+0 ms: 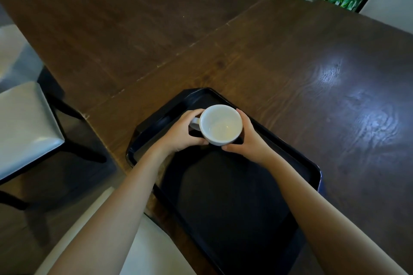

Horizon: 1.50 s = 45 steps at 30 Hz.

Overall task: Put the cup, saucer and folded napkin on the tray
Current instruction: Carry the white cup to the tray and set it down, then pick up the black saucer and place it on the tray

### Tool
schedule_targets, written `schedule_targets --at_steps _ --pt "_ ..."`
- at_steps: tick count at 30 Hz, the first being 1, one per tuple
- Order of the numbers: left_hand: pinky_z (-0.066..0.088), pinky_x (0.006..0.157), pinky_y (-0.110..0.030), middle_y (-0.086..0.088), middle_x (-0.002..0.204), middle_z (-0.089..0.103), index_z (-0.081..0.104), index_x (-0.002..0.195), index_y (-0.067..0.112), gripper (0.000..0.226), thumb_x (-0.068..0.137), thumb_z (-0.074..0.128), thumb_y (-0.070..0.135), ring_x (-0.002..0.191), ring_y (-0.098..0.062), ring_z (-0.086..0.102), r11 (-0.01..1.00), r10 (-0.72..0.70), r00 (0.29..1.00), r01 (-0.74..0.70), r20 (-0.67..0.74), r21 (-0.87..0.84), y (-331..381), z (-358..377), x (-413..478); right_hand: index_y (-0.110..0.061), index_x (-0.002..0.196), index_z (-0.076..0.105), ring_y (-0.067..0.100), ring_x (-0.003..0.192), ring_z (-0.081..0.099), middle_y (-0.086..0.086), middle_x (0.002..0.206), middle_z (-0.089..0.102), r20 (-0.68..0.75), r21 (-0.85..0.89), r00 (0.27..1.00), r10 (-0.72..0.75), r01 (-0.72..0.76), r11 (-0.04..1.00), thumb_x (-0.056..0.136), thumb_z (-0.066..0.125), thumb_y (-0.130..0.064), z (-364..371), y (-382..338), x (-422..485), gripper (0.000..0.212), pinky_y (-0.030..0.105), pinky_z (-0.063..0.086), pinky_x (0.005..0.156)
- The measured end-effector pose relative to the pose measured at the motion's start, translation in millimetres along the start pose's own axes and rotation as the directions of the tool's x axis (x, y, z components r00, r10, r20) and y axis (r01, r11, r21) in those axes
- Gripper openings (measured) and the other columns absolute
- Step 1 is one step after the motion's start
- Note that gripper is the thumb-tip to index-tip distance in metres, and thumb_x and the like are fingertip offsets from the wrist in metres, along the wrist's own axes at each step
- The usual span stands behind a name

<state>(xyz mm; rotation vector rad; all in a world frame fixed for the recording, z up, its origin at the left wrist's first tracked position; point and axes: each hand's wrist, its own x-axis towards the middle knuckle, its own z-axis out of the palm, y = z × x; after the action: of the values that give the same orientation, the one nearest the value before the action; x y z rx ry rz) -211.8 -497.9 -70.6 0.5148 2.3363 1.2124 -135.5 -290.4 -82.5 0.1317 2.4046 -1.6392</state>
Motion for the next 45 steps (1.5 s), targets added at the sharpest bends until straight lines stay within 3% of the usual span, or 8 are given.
schedule_targets --at_steps 4,8,15,21,26,29,36,45 --pt "0.025 0.103 -0.027 0.002 0.142 0.035 0.035 0.138 0.030 0.083 0.070 0.080 0.019 0.125 -0.007 0.030 0.999 -0.004 1.000 0.003 0.022 0.040 1 -7 6 -0.021 0.148 0.006 0.015 0.140 0.023 -0.001 0.152 0.024 -0.037 -0.060 0.999 -0.014 0.012 0.998 0.069 0.080 -0.017 1 -4 5 0.108 0.029 0.024 0.110" --pt "0.024 0.103 -0.027 0.001 0.143 0.036 0.035 0.139 0.029 0.082 0.071 0.079 0.018 0.128 -0.010 0.030 0.999 -0.003 1.000 0.002 0.014 0.052 5 -9 10 -0.017 0.150 0.004 0.020 0.143 0.021 0.003 0.155 0.021 -0.078 -0.128 0.996 0.033 -0.042 0.991 0.068 0.081 -0.020 -1 -10 12 0.112 0.043 0.025 0.117" --pt "0.026 0.107 -0.035 -0.003 0.146 0.035 0.035 0.140 0.023 0.083 0.070 0.080 0.017 0.136 -0.020 0.028 0.995 -0.031 0.999 0.032 -0.012 0.092 18 -4 16 -0.012 0.149 0.007 0.025 0.143 0.023 0.008 0.155 0.022 -0.085 -0.181 0.990 0.115 -0.129 0.975 0.068 0.082 -0.019 -13 -23 15 0.111 0.048 0.029 0.115" --pt "0.027 0.111 -0.041 -0.007 0.149 0.033 0.024 0.146 0.016 0.096 0.069 0.080 0.018 0.138 -0.024 0.029 0.962 -0.143 0.990 0.137 0.008 0.238 37 -12 17 -0.014 0.149 0.014 0.027 0.139 0.032 0.011 0.154 0.026 0.004 -0.303 0.972 0.237 -0.224 0.926 0.072 0.078 -0.018 -40 -36 9 0.101 0.047 0.033 0.113" --pt "0.034 0.106 -0.040 -0.008 0.147 0.038 0.030 0.144 0.019 0.082 0.076 0.075 0.020 0.134 -0.026 0.037 0.889 -0.225 0.971 0.168 0.086 0.427 68 -40 23 -0.018 0.148 0.019 0.027 0.140 0.032 0.007 0.153 0.031 0.112 -0.438 0.920 0.375 -0.293 0.850 0.077 0.074 -0.023 -74 -56 -2 0.090 0.047 0.028 0.115" --pt "0.040 0.099 -0.038 -0.008 0.142 0.046 0.032 0.142 0.019 0.077 0.078 0.074 0.022 0.129 -0.025 0.044 0.881 -0.198 0.973 0.122 0.122 0.457 102 -47 31 -0.019 0.148 0.020 0.026 0.140 0.032 0.004 0.153 0.031 0.092 -0.478 0.912 0.399 -0.311 0.821 0.077 0.073 -0.027 -101 -74 -17 0.089 0.045 0.029 0.115" --pt "0.041 0.091 -0.032 -0.008 0.143 0.043 0.026 0.145 0.020 0.072 0.085 0.062 0.038 0.124 -0.024 0.048 0.859 -0.137 0.957 -0.012 0.254 0.511 195 -18 53 -0.017 0.145 0.029 0.026 0.129 0.046 0.005 0.146 0.040 0.007 -0.488 0.877 0.480 -0.416 0.767 0.081 0.071 -0.027 -175 -101 -68 0.077 0.038 0.048 0.101" --pt "0.037 0.104 -0.037 -0.008 0.147 0.040 0.027 0.145 0.019 0.070 0.087 0.057 0.044 0.132 -0.025 0.041 0.768 0.027 0.909 -0.284 0.415 0.574 321 88 64 -0.017 0.142 0.034 0.023 0.122 0.051 0.004 0.138 0.049 -0.264 -0.421 0.815 0.516 -0.578 0.699 0.081 0.069 -0.031 -280 -98 -172 0.072 0.044 0.049 0.099"
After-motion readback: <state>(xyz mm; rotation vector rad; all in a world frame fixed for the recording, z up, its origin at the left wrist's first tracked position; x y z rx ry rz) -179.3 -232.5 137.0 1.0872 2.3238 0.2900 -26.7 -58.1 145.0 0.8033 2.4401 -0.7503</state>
